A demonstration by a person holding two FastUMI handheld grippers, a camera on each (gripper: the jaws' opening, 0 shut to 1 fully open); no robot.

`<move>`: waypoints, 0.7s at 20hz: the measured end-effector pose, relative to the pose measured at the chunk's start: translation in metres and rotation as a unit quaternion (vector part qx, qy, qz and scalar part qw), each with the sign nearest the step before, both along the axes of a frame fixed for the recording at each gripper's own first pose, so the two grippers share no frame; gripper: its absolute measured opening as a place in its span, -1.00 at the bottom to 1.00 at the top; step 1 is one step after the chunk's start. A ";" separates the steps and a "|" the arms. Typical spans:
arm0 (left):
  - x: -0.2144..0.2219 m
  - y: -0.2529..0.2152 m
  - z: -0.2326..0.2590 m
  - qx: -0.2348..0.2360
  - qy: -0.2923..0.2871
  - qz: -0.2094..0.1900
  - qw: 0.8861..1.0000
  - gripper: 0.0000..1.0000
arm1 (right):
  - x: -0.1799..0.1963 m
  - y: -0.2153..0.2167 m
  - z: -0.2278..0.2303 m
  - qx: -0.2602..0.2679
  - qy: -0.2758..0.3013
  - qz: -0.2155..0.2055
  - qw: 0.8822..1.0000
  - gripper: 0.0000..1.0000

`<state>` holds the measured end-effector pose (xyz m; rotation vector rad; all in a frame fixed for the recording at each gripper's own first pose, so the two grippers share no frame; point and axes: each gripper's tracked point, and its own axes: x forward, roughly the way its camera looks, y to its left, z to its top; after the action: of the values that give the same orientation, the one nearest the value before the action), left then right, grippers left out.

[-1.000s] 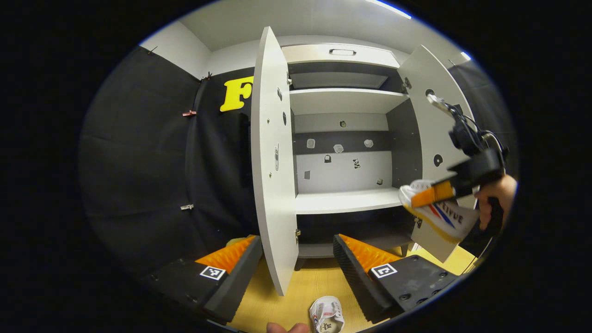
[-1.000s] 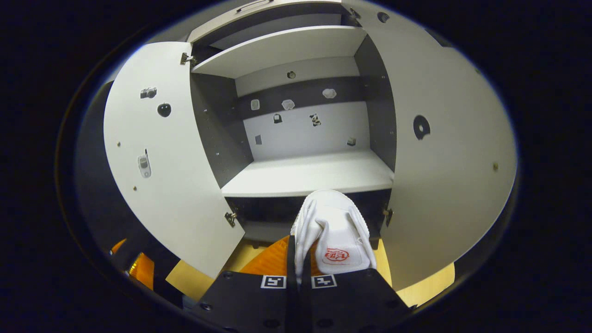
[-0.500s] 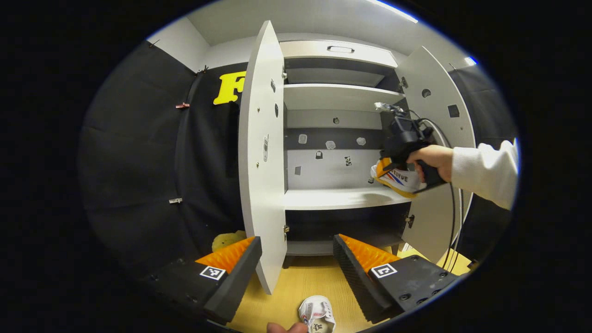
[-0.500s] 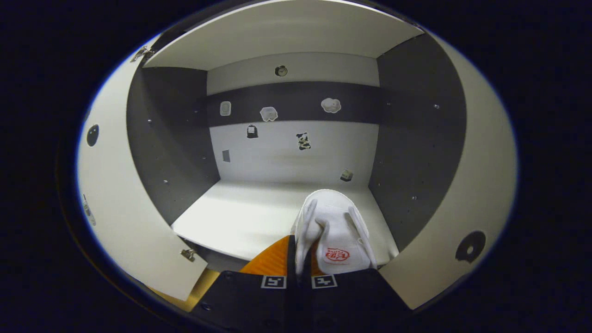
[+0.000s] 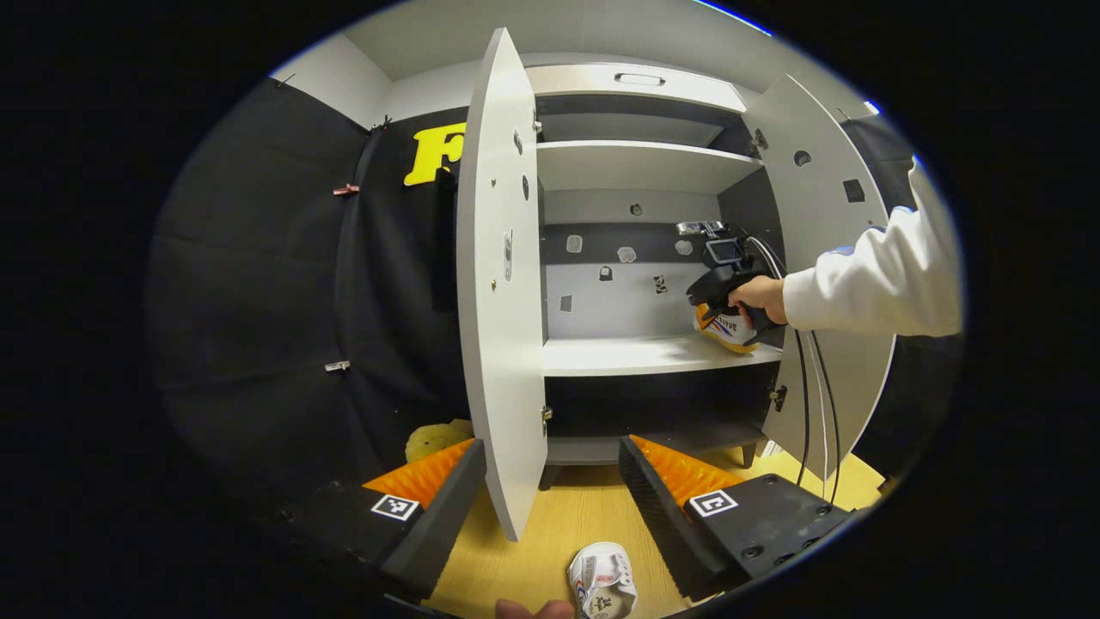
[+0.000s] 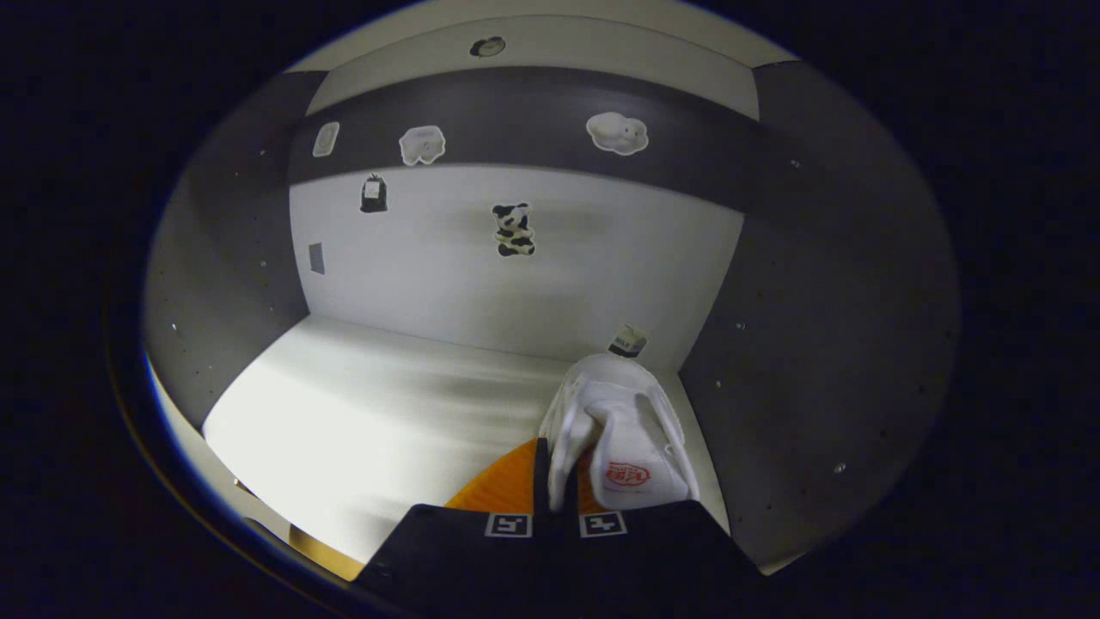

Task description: Grab one shoe with the right hand and put it into the shoe cabinet, grab the other shoe with the left hand and put it into the shoe cabinet; then close the right door with the right hand and the left door with the left hand.

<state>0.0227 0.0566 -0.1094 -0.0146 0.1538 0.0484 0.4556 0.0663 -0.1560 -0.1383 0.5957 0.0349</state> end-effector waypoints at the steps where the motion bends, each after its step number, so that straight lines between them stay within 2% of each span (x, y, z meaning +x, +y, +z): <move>1: -0.001 0.000 0.000 -0.002 0.002 0.002 1.000 0.95 | 0.004 -0.001 -0.007 -0.002 0.010 -0.004 1.000 -0.89; 3: -0.003 0.002 -0.002 -0.002 0.006 0.005 1.000 0.96 | 0.002 0.000 -0.020 0.010 0.041 -0.019 0.999 -0.88; 6: -0.005 0.002 0.001 -0.002 0.006 0.005 1.000 0.96 | 0.000 -0.010 -0.014 0.001 0.033 -0.045 0.998 -0.70; 7: -0.005 0.001 0.003 -0.002 0.003 0.003 1.000 0.96 | -0.004 -0.007 -0.011 0.013 0.033 -0.042 0.998 -0.46; 8: -0.005 0.000 0.005 -0.002 0.001 0.000 1.000 0.96 | -0.011 -0.003 -0.008 0.025 0.033 -0.039 0.998 -0.36; 10: -0.004 -0.003 0.006 -0.002 -0.003 -0.006 1.000 0.96 | -0.027 0.008 0.005 0.058 0.028 -0.031 0.997 0.25; 11: -0.004 -0.006 0.007 -0.003 -0.004 -0.009 1.000 0.96 | -0.035 0.009 0.009 0.065 0.022 -0.031 0.997 0.75; 14: -0.007 -0.011 0.010 -0.006 -0.008 -0.017 1.000 0.96 | -0.063 0.002 0.032 0.053 -0.020 -0.031 0.998 0.96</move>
<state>0.0154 0.0461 -0.0998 -0.0243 0.1387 0.0134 0.3930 0.0685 -0.1240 -0.0179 0.5560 0.0037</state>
